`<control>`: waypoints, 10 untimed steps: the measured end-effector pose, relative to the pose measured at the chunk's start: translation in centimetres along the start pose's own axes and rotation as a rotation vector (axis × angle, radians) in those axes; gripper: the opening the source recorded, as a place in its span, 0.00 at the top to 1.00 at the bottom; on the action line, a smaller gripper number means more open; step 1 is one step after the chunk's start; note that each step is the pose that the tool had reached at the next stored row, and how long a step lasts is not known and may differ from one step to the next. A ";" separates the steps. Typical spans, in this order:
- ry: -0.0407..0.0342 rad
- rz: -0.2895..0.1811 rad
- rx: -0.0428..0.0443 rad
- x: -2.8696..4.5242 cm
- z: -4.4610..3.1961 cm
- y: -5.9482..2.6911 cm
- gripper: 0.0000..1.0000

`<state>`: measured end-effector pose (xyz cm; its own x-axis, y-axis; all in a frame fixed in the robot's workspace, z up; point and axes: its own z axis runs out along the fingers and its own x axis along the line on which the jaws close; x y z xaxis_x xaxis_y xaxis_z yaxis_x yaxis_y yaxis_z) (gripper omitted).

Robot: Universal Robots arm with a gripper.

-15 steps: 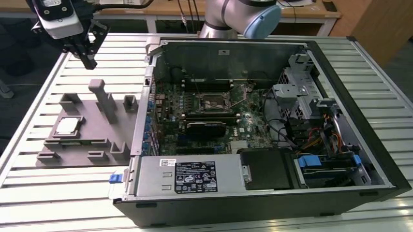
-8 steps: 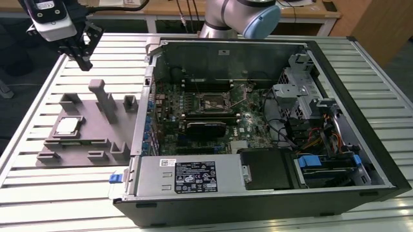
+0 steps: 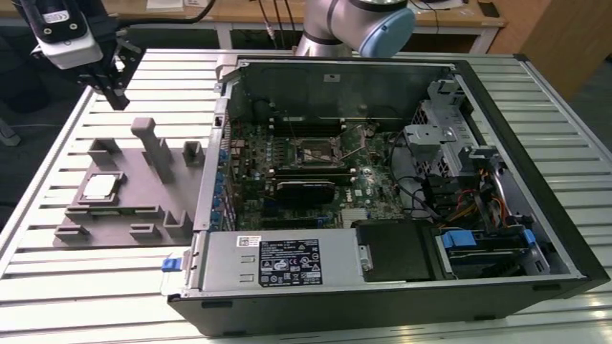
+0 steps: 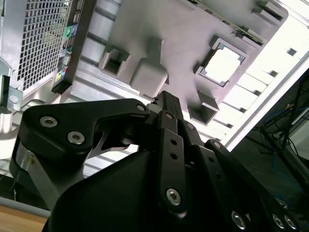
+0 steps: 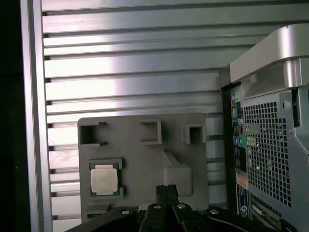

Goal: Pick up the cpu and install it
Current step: 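Reach for the cpu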

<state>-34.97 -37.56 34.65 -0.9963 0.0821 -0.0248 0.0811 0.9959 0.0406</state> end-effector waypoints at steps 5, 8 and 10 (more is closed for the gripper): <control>0.0000 0.000 0.0005 0.87 0.52 -0.10 0.89; 0.0001 0.000 0.0006 1.43 0.82 -0.15 0.89; 0.0000 0.000 0.0006 1.72 1.02 -0.18 0.89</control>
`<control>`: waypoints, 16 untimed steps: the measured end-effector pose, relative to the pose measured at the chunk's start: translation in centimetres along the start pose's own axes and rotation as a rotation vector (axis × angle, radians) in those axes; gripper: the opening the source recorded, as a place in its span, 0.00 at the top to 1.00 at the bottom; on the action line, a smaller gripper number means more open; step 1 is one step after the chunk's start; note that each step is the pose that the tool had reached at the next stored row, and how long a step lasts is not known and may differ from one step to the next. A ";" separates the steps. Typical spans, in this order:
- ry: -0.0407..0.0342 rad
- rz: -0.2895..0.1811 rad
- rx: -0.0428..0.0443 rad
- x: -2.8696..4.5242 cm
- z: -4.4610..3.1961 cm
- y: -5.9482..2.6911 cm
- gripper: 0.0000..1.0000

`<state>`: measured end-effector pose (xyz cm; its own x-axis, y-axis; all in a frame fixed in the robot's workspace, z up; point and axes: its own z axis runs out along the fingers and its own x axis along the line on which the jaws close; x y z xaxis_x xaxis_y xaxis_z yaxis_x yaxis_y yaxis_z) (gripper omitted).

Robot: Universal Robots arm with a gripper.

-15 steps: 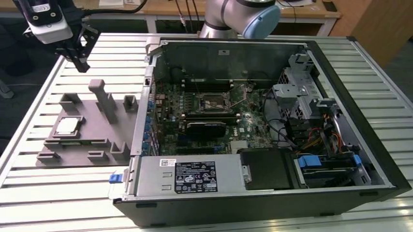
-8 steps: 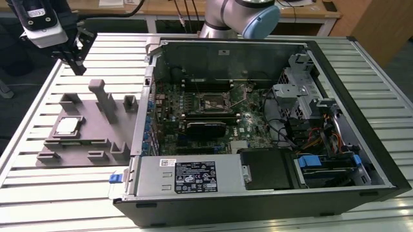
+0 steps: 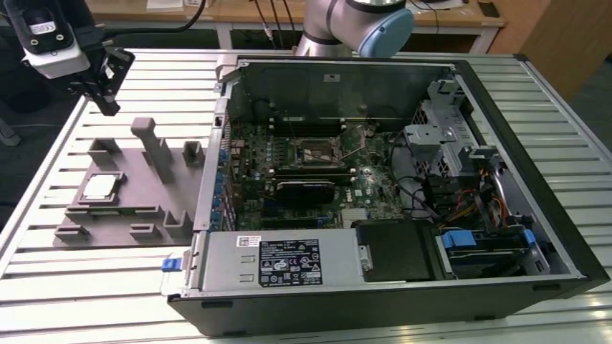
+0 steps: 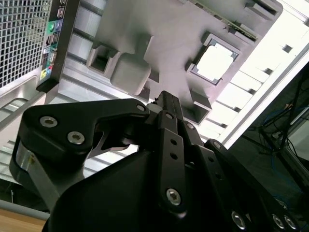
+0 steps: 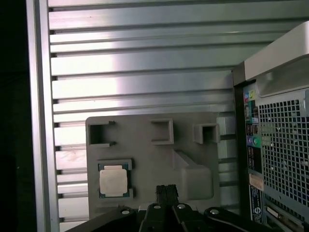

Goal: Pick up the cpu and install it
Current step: 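Reach for the cpu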

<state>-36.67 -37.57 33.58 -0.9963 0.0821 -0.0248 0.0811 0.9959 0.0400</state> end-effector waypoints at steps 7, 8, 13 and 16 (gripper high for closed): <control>-0.0001 0.000 -0.0001 0.72 0.59 -0.14 0.89; 0.0000 0.000 0.0000 0.79 0.65 -0.17 0.89; 0.0000 0.000 0.0000 1.06 1.00 -0.50 0.89; 0.0000 0.000 0.0000 1.17 1.18 -0.88 0.89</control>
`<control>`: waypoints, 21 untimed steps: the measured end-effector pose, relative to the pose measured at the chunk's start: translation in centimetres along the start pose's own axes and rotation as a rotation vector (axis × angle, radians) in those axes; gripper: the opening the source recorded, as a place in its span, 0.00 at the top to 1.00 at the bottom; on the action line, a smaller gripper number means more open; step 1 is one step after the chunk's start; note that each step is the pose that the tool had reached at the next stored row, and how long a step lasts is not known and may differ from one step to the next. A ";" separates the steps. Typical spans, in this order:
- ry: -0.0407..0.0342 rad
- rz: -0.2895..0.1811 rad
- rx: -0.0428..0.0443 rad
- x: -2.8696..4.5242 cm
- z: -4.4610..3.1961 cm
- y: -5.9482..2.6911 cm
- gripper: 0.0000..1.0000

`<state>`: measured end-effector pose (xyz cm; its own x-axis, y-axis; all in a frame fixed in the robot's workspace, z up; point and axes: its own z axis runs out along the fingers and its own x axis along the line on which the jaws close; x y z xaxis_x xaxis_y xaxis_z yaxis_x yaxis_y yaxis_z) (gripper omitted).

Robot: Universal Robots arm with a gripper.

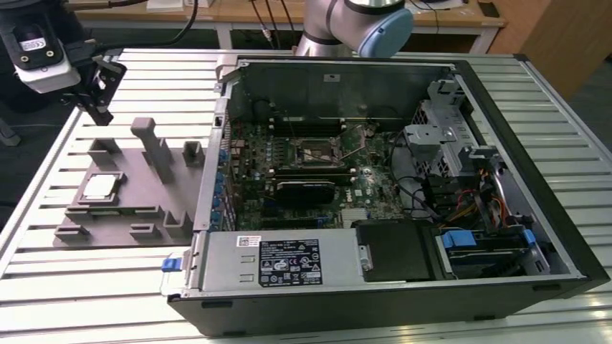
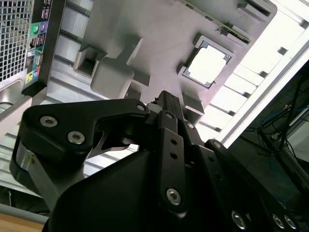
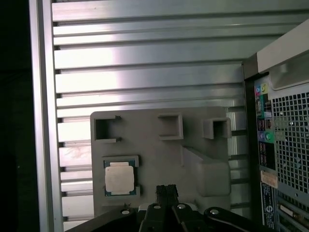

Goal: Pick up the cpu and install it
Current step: 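Reach for the cpu, then pick up the cpu and move it towards the insertion slot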

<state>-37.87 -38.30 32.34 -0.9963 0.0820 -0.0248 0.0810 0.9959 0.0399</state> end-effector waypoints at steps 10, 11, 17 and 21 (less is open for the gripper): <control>0.0000 0.000 0.0000 0.49 0.70 -0.98 0.89; 0.0001 0.000 0.0000 0.54 0.77 -1.03 0.89; 0.0000 0.000 0.0000 0.65 1.01 -1.13 0.89; 0.0000 0.000 0.0000 0.65 1.04 -1.13 0.89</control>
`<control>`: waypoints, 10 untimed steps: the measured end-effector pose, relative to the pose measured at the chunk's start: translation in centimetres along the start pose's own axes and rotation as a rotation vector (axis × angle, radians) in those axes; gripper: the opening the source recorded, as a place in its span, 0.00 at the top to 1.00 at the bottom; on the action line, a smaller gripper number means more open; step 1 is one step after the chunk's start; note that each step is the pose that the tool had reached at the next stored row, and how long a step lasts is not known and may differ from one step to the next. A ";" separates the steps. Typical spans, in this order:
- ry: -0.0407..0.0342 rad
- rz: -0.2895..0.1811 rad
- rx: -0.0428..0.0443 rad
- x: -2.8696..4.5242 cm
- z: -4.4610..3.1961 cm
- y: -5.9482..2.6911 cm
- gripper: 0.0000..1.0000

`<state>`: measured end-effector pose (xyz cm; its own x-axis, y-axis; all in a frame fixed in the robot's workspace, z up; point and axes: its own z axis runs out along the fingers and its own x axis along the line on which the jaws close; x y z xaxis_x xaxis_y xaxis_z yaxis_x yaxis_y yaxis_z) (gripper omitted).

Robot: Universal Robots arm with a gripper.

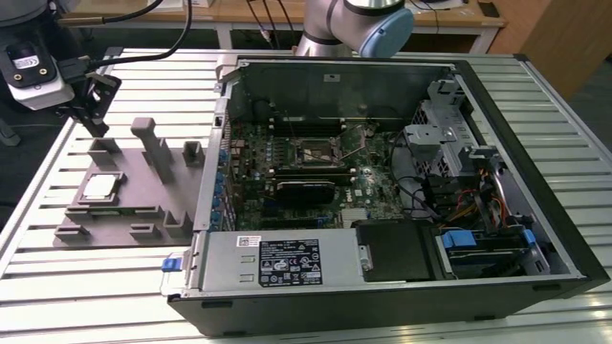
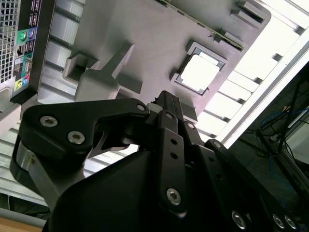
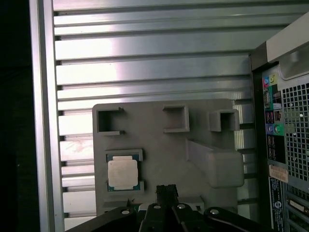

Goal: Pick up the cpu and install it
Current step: 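Pick up the cpu and move it towards the insertion slot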

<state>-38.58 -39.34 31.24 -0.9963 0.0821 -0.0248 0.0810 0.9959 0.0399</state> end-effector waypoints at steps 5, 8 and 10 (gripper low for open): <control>-0.0001 0.000 -0.0001 0.01 0.02 0.00 0.89; -0.0002 0.000 0.0000 0.24 0.03 -0.02 0.89; -0.0004 0.001 -0.0001 0.43 0.07 -0.05 0.89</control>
<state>-39.01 -39.35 31.15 -0.9962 0.0829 -0.0252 0.0819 0.9958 0.0400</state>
